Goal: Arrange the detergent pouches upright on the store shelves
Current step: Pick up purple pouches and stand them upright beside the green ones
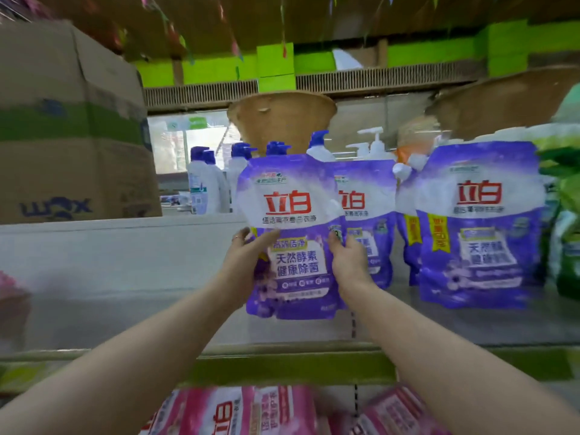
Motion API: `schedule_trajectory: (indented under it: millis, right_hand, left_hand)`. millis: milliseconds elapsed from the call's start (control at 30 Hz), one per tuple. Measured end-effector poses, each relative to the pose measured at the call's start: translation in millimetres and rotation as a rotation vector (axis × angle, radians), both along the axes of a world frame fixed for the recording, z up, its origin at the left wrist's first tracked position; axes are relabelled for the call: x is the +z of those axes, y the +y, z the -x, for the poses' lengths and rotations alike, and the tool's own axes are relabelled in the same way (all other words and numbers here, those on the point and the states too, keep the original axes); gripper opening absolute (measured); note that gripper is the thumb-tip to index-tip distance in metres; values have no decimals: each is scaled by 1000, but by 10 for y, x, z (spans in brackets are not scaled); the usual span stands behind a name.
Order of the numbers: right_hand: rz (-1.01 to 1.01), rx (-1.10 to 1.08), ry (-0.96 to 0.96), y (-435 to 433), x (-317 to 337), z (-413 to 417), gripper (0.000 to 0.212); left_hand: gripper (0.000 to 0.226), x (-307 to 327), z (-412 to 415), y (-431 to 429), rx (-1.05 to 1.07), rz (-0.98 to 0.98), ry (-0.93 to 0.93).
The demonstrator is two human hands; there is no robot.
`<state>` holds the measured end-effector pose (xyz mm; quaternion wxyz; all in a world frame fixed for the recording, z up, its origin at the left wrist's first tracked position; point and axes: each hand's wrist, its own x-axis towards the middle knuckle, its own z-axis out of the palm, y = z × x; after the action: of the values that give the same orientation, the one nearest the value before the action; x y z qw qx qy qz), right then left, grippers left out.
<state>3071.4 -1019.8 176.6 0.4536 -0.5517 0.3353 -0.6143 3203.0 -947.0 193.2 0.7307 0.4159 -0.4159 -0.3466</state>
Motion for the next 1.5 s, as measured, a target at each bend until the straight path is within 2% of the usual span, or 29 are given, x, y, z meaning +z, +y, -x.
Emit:
schedule_trajectory:
  millis: [100, 167, 233, 333, 400, 467, 600, 667, 733, 833, 900, 967, 1000, 1100, 1200, 1333, 1500]
  right_hand:
    - [-21, -68, -51, -135, -24, 219, 25]
    - [-26, -144, -56, -229, -38, 369, 31]
    - [-35, -213, -55, -304, -43, 533, 27]
    - [-29, -212, -93, -402, -39, 752, 25]
    - [-29, -191, -94, -467, -50, 831, 33]
    - [-21, -150, -96, -541, -74, 854, 37]
    - [-12, -142, -74, -704, -95, 869, 30]
    - [-17, -143, -71, -644, -47, 902, 36]
    - [0, -157, -36, -606, -32, 943, 36]
    - [83, -210, 146, -541, -46, 968, 37]
    - [150, -280, 294, -471, -68, 948, 49]
    - [222, -400, 525, -381, -118, 898, 62]
    - [278, -478, 635, -312, -146, 885, 62]
    - [619, -662, 838, -177, -217, 812, 46]
    - [853, -666, 937, -231, -287, 705, 45]
    - [852, -669, 1045, -308, -297, 726, 57]
    - [721, -755, 1114, -346, -293, 710, 55]
  left_hand:
    - [49, -119, 201, 25, 4, -97, -42]
    - [60, -206, 345, 8, 74, -244, -195]
    - [58, -297, 478, -53, 129, -364, -333]
    - [56, -381, 682, -171, 126, -414, -440]
    - [61, -432, 772, -318, 62, -401, -364]
    - [59, -477, 828, -513, 89, -402, -268]
    - [57, -512, 846, -776, 182, -396, -139]
    - [62, -523, 852, -812, 204, -399, -178]
    - [57, -536, 860, -838, 225, -386, -153]
    - [58, -555, 895, -834, 267, -359, -171]
    - [56, -559, 938, -785, 292, -351, -211]
    - [55, -581, 952, -777, 305, -345, -189]
    - [55, -588, 958, -779, 305, -339, -176]
    - [60, -605, 958, -793, 321, -341, -182]
    - [55, -608, 954, -760, 301, -318, -202]
    - [52, -595, 993, -661, 274, -280, -230]
    - [49, -583, 1060, -609, 213, -228, -215]
